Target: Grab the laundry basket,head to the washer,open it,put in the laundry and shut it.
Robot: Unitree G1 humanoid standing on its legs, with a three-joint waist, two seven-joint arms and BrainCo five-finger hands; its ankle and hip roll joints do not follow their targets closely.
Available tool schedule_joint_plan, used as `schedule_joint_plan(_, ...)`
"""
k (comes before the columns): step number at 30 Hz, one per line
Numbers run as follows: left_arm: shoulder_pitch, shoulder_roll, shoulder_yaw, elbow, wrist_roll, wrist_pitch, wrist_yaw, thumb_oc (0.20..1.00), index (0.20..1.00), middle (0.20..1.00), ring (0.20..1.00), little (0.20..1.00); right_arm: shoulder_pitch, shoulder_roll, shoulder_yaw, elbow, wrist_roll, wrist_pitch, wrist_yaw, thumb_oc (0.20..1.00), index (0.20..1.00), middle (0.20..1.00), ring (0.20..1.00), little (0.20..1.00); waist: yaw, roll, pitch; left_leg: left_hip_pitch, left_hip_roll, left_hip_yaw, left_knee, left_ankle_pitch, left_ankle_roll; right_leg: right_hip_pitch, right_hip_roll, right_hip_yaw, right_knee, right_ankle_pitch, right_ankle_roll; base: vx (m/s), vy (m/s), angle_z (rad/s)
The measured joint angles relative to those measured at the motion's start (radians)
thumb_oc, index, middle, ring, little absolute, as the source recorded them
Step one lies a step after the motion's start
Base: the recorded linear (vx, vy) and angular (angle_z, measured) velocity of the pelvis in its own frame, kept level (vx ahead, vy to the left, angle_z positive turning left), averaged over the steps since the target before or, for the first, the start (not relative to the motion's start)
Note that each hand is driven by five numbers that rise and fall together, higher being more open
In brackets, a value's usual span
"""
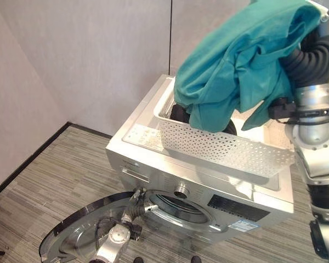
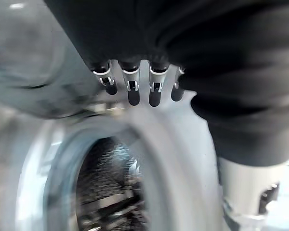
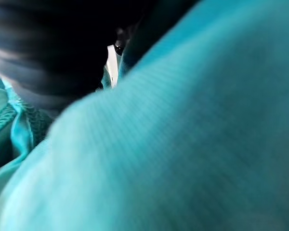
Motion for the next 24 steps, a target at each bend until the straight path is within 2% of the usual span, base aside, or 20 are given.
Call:
schedule_joint_plan(3, 0.01, 0.081, 0.002, -0.085, 0.038, 0.006, -0.002, 1.0, 1.0, 1.0, 1.0, 1.0, 0.019, 0.0, -0.021, -0.007, -0.001, -0.004, -0.004, 0.2, 0.2, 0.2, 0.2, 0.2, 0.001, 0.0, 0.0, 0.0, -0.001, 0.0, 0.0, -0.001, 0.001, 0.0, -0.001, 0.001, 0.0, 0.0, 0.001, 0.0, 0.0, 0.0)
schedule_joint_plan(8, 0.031, 0.126, 0.003, -0.152, 0.097, 0.02, -0.006, 1.0, 1.0, 1.0, 1.0, 1.0, 0.054, 0.009, -0.032, -0.013, -0.019, -0.005, -0.001, 0.2, 0.2, 0.2, 0.2, 0.2, 0.001, -0.002, 0.002, -0.001, -0.006, 0.002, 0.0, -0.003, 0.006, -0.002, -0.007, 0.003, 0.0, -0.002, 0.005, 0.0, 0.0, 0.0)
schedule_joint_plan(11, 0.068, 0.173, 0.018, -0.274, 0.127, 0.049, -0.034, 1.0, 1.0, 1.0, 1.0, 1.0, 0.078, 0.016, -0.05, -0.014, -0.019, -0.002, 0.013, 0.2, 0.2, 0.2, 0.2, 0.2, 0.005, -0.004, 0.004, -0.001, -0.008, 0.002, 0.0, -0.005, 0.008, -0.003, -0.008, 0.004, 0.0, -0.003, 0.006, 0.0, 0.0, 0.0)
schedule_joint_plan(12, 0.088, 0.213, 0.032, -0.345, 0.155, 0.049, -0.062, 1.0, 1.0, 1.0, 1.0, 1.0, 0.079, 0.017, -0.057, -0.013, -0.019, 0.006, 0.019, 0.2, 0.2, 0.2, 0.2, 0.2, 0.007, -0.003, 0.004, -0.001, -0.008, 0.002, 0.0, -0.005, 0.009, -0.003, -0.01, 0.004, 0.0, -0.004, 0.007, 0.0, 0.0, 0.0)
schedule_joint_plan(14, 0.106, 0.249, 0.096, -0.511, 0.165, 0.054, -0.115, 1.0, 1.0, 1.0, 1.0, 1.0, 0.079, 0.019, -0.061, -0.012, -0.019, 0.021, 0.032, 0.2, 0.2, 0.2, 0.2, 0.2, 0.019, -0.003, 0.004, -0.001, -0.01, 0.003, 0.0, -0.006, 0.01, -0.003, -0.011, 0.004, 0.0, -0.004, 0.008, 0.0, 0.0, 0.0)
schedule_joint_plan(17, 0.141, 0.256, 0.185, -0.673, 0.164, 0.054, -0.168, 1.0, 1.0, 1.0, 1.0, 1.0, 0.079, 0.029, -0.07, -0.009, -0.019, 0.046, 0.052, 0.2, 0.2, 0.2, 0.2, 0.2, 0.034, 0.0, 0.007, 0.0, -0.012, 0.004, 0.0, -0.007, 0.011, -0.002, -0.014, 0.005, -0.001, -0.005, 0.01, 0.0, 0.0, 0.0)
schedule_joint_plan(19, 0.219, 0.253, 0.293, -0.797, 0.167, 0.04, -0.18, 1.0, 1.0, 1.0, 1.0, 1.0, 0.085, 0.045, -0.078, -0.009, -0.019, 0.054, 0.064, 0.2, 0.2, 0.2, 0.2, 0.2, 0.036, 0.0, 0.01, 0.001, -0.012, 0.006, 0.0, -0.009, 0.013, -0.004, -0.013, 0.01, 0.0, -0.006, 0.011, 0.01, -0.027, -0.07)
schedule_joint_plan(22, 0.242, 0.242, 0.49, -0.83, 0.233, 0.029, -0.126, 1.0, 1.0, 1.0, 1.0, 1.0, 0.176, 0.074, -0.103, -0.012, -0.019, 0.062, 0.091, 0.2, 0.2, 0.2, 0.2, 0.2, 0.062, 0.005, 0.013, 0.002, -0.01, 0.021, 0.0, -0.012, 0.017, -0.01, -0.011, 0.021, -0.001, -0.006, 0.011, 0.03, -0.036, -0.08)
schedule_joint_plan(24, 0.189, 0.242, 0.497, -0.794, 0.286, 0.029, -0.079, 1.0, 1.0, 1.0, 1.0, 1.0, 0.202, 0.082, -0.103, -0.013, -0.019, 0.069, 0.111, 0.2, 0.2, 0.2, 0.2, 0.2, 0.069, 0.007, 0.014, 0.002, -0.011, 0.021, 0.0, -0.012, 0.017, -0.009, -0.011, 0.02, -0.001, -0.006, 0.011, 0.0, 0.0, 0.0)
